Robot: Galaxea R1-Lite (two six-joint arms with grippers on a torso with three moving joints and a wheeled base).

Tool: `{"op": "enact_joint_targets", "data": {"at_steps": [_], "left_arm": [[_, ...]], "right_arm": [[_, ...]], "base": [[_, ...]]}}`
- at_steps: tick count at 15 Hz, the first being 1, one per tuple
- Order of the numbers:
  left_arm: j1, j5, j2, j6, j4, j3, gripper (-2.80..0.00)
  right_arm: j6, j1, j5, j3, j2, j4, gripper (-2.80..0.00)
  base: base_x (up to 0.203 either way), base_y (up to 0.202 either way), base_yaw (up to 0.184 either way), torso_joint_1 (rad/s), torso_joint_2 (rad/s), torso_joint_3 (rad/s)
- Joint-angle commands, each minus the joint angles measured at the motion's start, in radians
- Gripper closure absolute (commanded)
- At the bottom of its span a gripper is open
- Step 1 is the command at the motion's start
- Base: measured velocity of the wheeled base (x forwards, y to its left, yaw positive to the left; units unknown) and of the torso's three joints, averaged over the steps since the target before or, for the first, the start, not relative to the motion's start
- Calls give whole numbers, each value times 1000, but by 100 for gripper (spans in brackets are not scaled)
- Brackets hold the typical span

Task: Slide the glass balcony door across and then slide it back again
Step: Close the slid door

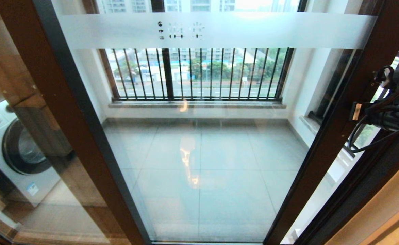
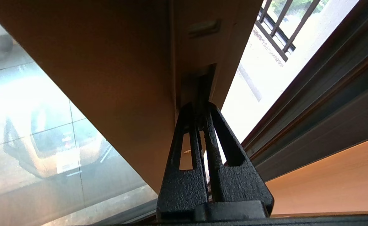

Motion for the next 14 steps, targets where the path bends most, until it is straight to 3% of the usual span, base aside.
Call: {"op": "enact_joint_targets", "data": {"at_steps": [1, 14], "left_arm": [[0, 0, 1, 0, 0, -1, 0], [-1, 0, 1, 0, 0, 0, 0]], "right_arm": [[1, -3, -3, -11, 23, -8, 0], [-1, -64, -2, -42, 48, -10, 0]], "base": [[0, 0, 0, 0, 0, 0], [0, 0, 0, 0, 0, 0]]}}
